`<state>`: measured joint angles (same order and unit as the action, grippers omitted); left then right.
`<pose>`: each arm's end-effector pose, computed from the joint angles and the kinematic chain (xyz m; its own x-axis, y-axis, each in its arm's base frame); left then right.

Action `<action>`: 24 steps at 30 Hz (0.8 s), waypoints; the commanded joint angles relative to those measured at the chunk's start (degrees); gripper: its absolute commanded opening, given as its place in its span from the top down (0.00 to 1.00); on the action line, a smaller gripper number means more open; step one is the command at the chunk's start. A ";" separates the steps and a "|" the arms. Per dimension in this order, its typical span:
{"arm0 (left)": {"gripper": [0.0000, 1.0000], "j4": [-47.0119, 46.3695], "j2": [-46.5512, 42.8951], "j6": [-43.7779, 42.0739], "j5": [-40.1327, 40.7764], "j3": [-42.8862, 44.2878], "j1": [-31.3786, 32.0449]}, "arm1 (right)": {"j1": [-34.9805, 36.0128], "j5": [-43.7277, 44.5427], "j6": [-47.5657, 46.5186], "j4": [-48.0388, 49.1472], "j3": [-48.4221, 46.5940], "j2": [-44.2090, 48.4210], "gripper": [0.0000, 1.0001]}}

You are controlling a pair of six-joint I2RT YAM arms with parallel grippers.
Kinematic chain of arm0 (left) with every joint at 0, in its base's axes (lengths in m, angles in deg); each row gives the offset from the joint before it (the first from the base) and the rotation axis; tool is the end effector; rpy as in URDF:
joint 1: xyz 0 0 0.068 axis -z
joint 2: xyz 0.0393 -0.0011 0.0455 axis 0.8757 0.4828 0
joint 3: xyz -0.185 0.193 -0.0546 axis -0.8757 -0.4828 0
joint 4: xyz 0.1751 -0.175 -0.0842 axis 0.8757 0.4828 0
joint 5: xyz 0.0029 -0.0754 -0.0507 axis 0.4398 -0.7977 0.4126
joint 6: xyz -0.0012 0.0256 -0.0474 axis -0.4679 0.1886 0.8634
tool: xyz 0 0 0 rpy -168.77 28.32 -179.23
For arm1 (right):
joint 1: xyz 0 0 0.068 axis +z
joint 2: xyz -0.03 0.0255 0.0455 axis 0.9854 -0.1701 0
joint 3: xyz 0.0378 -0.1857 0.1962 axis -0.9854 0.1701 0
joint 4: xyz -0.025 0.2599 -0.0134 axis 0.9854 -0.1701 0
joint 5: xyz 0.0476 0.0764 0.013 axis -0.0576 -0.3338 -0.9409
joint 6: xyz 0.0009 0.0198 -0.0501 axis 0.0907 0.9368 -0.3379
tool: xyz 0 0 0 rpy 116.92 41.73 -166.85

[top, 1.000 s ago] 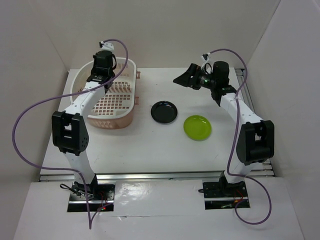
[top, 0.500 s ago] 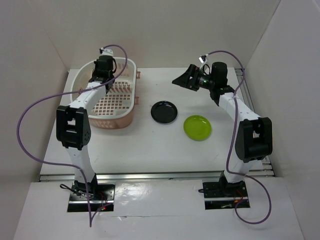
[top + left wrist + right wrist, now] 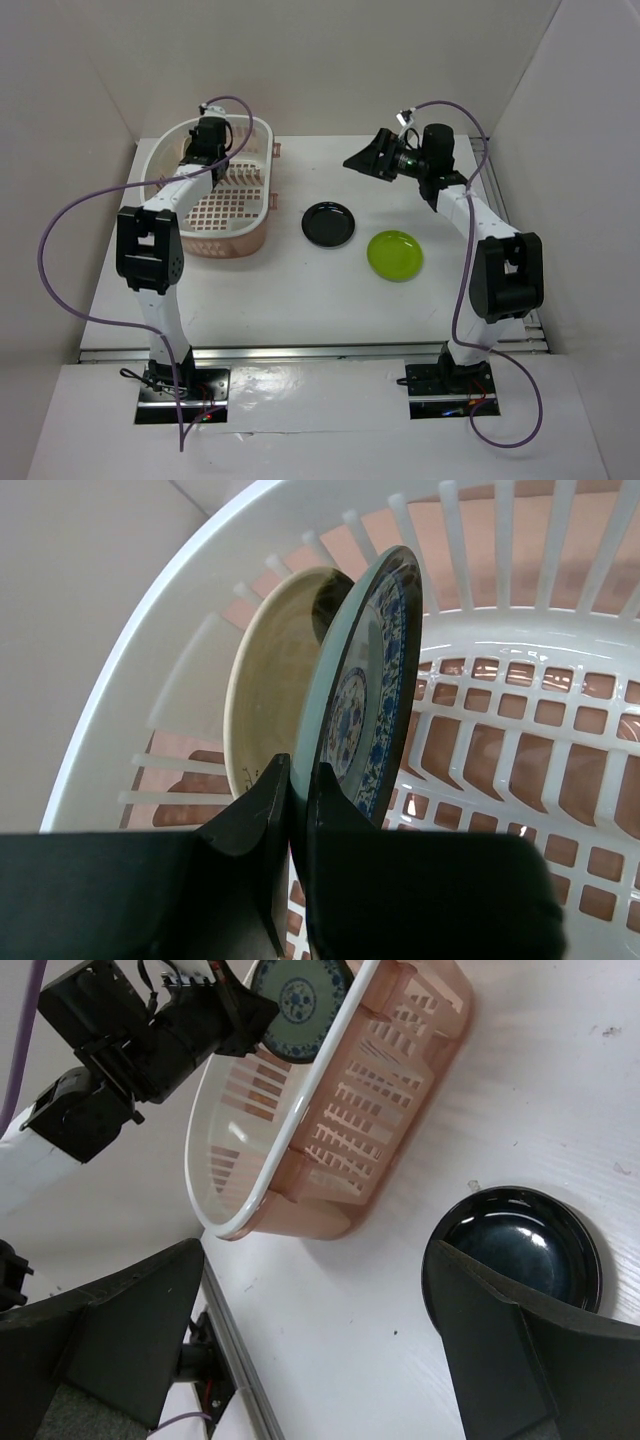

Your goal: Load the plates into the dish rack

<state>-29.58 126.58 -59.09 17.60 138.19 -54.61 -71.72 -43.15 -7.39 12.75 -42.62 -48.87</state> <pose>0.4727 -0.0329 0.2764 -0.4416 0.1082 -0.8907 -0.4121 0.8573 0.3085 0.3880 0.0842 0.3122 -0.6594 0.3072 -0.6862 -0.5167 0.4779 0.7104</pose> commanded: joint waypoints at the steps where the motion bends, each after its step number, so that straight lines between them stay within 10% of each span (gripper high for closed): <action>1: 1.00 -2.72 0.75 1.87 0.47 1.21 -0.20 | 0.30 -1.53 0.49 3.68 -0.71 -0.59 0.00; 15: 1.00 2.46 3.65 7.23 -4.98 5.69 -2.57 | 0.30 -2.58 0.49 3.69 -1.24 -1.64 0.00; 24: 0.71 3.52 4.18 9.00 -6.30 6.22 -3.62 | 0.30 -3.12 0.49 4.39 -1.24 -2.17 0.00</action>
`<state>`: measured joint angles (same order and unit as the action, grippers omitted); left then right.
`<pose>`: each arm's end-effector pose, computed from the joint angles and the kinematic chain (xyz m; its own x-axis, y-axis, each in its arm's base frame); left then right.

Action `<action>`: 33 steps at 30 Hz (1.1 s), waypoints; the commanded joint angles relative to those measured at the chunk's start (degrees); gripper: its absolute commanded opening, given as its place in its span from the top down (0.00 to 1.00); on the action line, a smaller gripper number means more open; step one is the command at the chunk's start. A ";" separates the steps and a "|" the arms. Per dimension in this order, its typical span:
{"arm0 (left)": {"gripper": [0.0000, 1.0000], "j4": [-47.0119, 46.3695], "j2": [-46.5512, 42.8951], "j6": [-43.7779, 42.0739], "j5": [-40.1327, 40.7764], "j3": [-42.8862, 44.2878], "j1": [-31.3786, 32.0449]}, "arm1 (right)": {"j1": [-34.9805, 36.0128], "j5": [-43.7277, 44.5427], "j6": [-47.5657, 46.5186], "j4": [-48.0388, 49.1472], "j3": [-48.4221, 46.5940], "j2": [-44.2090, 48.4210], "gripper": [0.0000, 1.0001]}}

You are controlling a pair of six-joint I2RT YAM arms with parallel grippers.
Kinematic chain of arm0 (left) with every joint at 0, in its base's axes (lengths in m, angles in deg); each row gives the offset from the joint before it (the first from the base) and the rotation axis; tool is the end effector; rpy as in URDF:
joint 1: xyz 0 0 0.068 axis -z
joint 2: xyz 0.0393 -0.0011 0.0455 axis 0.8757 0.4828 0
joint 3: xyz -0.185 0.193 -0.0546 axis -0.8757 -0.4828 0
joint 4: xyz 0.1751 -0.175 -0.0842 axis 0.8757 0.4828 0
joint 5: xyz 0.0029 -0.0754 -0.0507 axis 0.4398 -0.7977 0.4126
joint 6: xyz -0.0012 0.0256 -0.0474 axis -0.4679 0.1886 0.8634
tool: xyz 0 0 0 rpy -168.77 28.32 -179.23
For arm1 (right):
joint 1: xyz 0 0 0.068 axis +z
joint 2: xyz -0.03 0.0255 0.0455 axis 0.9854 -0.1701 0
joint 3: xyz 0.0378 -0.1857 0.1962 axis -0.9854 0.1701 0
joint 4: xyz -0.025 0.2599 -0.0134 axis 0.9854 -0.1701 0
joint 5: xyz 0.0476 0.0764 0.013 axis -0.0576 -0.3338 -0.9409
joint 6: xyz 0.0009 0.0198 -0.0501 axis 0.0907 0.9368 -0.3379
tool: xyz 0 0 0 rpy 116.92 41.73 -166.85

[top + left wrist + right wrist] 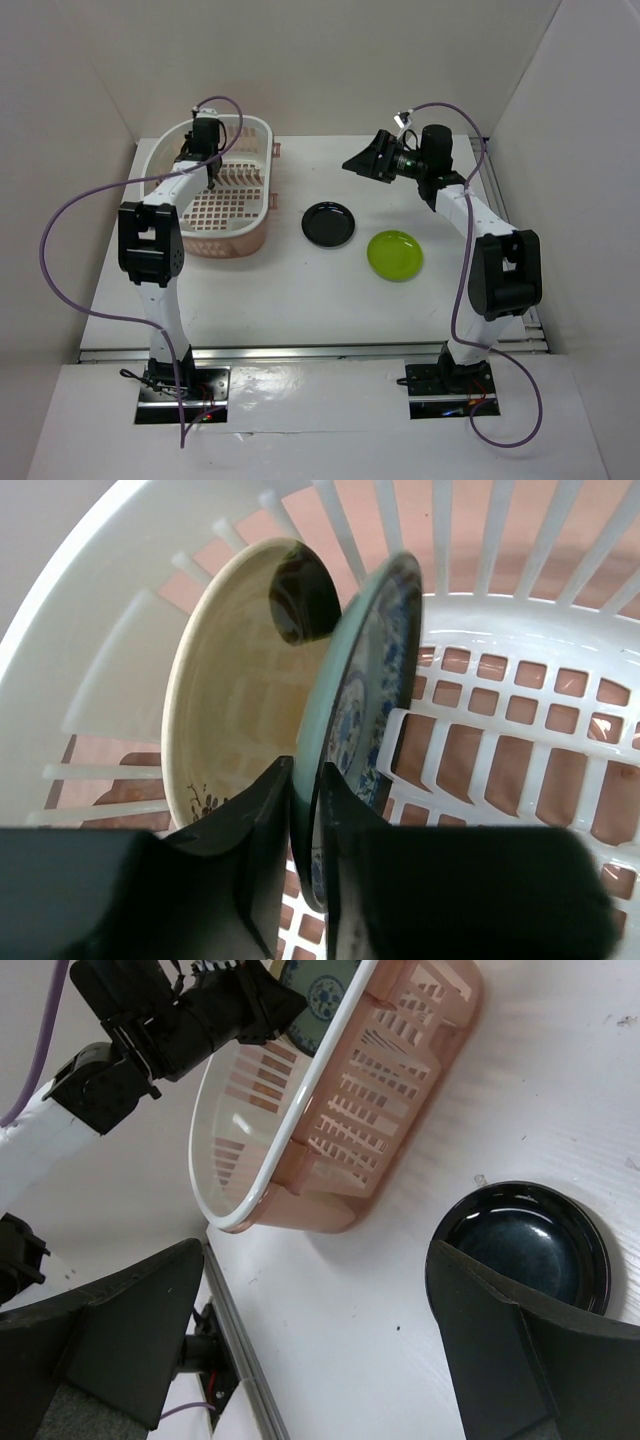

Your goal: Load the plates into the dish rack

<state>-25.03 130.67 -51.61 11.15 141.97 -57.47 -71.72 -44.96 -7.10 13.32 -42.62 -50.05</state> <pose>0.4881 -0.0135 0.2577 -0.4653 -0.0219 -0.8849 -0.4046 0.8944 0.1906 0.3913 0.0855 0.3056 -0.6791 0.2929 -0.6731 -0.5193 0.4563 0.7225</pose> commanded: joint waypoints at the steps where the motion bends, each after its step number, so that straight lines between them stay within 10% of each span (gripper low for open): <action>1: 0.69 -1.03 0.09 1.52 0.15 3.13 -0.76 | 0.30 -1.30 0.20 3.82 -1.24 -0.99 0.00; 19: 0.01 3.45 -4.20 2.58 -10.47 8.49 -1.29 | 0.30 7.83 -9.02 -6.27 -2.81 -3.89 0.00; 33: 0.00 9.43 -22.66 16.71 -42.19 4.20 -1.29 | 0.30 20.31 -14.12 -15.59 -6.51 -6.45 0.00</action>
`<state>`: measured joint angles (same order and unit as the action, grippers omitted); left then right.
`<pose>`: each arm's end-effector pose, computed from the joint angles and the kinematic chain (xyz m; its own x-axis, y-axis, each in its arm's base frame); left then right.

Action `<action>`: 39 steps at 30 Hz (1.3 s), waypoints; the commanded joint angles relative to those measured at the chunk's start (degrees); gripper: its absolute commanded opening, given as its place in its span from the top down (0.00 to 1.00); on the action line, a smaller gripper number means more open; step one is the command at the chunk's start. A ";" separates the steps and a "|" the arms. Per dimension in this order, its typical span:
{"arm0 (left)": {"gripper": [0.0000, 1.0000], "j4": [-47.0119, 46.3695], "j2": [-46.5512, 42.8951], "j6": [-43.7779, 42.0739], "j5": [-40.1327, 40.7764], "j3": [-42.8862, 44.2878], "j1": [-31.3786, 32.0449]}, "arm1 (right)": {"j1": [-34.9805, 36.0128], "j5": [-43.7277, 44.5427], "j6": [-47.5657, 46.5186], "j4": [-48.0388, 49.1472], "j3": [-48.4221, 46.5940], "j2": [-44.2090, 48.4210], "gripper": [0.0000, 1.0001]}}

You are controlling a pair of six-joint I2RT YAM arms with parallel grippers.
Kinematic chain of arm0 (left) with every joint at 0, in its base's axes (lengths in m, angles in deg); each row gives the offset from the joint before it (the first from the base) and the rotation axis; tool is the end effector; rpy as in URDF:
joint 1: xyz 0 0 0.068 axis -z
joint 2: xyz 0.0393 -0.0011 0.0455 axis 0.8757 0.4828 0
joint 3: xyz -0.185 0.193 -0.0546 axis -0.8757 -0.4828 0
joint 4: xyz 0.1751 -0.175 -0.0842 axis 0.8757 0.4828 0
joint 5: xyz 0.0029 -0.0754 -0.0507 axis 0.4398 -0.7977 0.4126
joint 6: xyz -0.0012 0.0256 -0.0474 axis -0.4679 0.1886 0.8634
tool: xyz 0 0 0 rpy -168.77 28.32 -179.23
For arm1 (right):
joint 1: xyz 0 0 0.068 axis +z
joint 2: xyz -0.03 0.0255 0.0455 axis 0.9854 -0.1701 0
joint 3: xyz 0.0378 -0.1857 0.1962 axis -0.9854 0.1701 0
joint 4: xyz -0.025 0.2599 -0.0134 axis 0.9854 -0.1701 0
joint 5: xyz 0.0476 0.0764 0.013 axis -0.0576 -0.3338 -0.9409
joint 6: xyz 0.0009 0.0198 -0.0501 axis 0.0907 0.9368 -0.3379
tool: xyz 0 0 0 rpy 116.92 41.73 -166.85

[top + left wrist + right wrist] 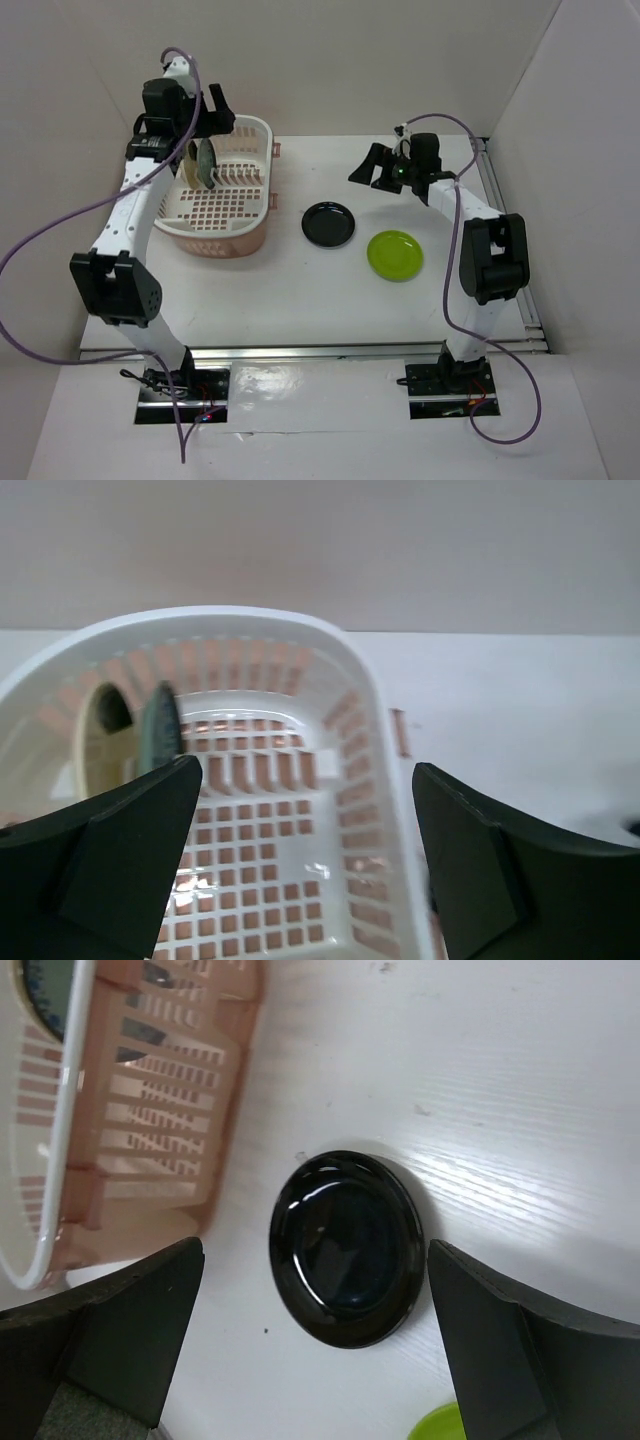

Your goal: Load the plates into the dish rack

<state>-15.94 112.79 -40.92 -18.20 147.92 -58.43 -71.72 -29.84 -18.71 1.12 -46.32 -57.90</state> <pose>0.4182 -0.0195 0.4132 -0.2535 -0.2318 -0.9392 -0.0219 0.9720 -0.2340 0.4183 0.0824 0.2514 -0.7037 0.2477 -0.6659 -0.3338 0.7122 0.6176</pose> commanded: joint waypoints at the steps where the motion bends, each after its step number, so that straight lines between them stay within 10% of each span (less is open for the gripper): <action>1: 0.00 -0.36 -7.23 7.35 -18.78 -2.88 -0.33 | -0.75 5.89 -2.52 -4.45 -1.86 1.93 0.00; 17: 0.00 -4.65 -19.99 16.92 -31.31 -23.70 28.58 | -9.62 18.27 0.36 -15.96 23.19 30.03 0.00; 39: 0.00 -10.91 -24.92 26.09 -40.64 -38.31 39.14 | -13.68 21.89 10.67 -8.24 51.93 46.14 0.09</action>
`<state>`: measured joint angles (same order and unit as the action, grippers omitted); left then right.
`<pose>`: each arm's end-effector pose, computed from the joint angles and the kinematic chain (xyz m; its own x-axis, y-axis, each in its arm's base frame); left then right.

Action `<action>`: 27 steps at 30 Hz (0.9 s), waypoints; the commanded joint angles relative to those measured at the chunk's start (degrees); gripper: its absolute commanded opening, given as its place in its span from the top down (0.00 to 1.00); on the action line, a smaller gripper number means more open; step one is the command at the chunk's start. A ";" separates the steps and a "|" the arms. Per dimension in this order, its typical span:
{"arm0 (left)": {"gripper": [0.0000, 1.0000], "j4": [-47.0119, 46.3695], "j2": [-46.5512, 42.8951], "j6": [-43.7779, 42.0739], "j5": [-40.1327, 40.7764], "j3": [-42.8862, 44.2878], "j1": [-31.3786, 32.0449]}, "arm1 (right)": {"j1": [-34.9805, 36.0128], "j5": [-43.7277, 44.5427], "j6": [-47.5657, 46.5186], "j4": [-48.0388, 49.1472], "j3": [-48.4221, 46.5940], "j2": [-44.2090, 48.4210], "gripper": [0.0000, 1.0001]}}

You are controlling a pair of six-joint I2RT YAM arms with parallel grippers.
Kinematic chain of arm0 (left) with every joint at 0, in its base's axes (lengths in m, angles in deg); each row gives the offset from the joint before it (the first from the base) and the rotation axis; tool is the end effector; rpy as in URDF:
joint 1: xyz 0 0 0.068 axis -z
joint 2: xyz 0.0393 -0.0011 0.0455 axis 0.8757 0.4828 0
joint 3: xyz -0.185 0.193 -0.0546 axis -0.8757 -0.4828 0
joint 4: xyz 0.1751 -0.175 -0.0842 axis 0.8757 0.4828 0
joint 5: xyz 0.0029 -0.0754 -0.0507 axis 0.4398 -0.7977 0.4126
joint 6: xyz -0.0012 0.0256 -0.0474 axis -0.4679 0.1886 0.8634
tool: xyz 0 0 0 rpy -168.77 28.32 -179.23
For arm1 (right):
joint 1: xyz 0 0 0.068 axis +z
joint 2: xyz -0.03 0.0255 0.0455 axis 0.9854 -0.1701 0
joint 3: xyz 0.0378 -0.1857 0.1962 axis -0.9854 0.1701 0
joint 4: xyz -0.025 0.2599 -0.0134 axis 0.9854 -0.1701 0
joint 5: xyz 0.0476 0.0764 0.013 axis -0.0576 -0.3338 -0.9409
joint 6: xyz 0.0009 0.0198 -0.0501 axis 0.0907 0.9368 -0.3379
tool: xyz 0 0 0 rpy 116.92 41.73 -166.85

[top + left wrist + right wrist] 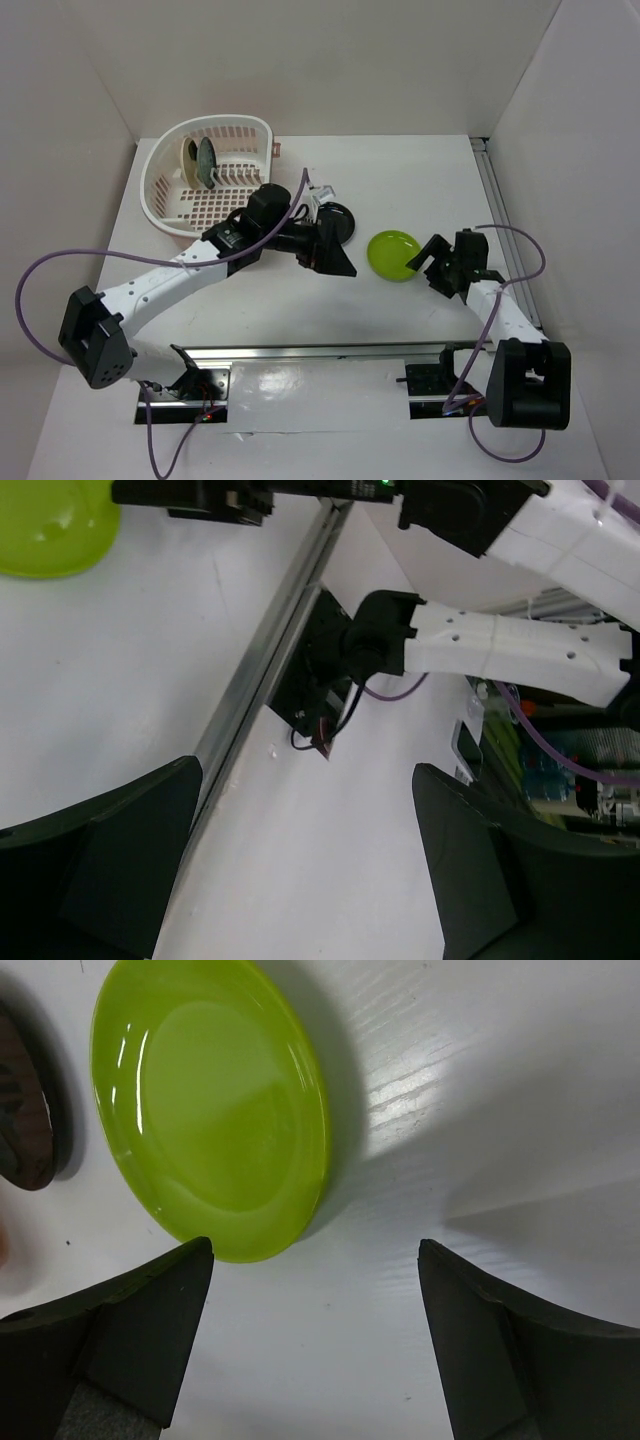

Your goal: Load the plates into the dish rack

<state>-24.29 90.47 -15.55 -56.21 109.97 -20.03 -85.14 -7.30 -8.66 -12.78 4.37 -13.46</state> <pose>0.2228 -0.2231 0.3343 -0.8188 0.0463 -0.5723 0.5535 0.3287 -0.7652 0.1989 -0.0102 0.1716 -0.6528 0.6193 -0.4363 0.4061 0.7723 0.4886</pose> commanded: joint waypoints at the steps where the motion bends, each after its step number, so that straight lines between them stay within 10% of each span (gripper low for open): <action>1: 0.00 -2.56 -2.61 0.70 -3.58 -0.37 0.73 | -0.26 -0.64 1.22 6.45 1.25 1.71 0.10; 27: 0.00 -2.21 -0.94 -1.14 -8.16 1.04 1.79 | -0.26 -0.73 4.65 23.77 9.08 -12.08 0.48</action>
<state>-25.71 89.66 -15.81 -62.53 109.19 -18.54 -85.14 -9.47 -4.35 11.35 11.30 -23.16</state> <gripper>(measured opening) 1.001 0.524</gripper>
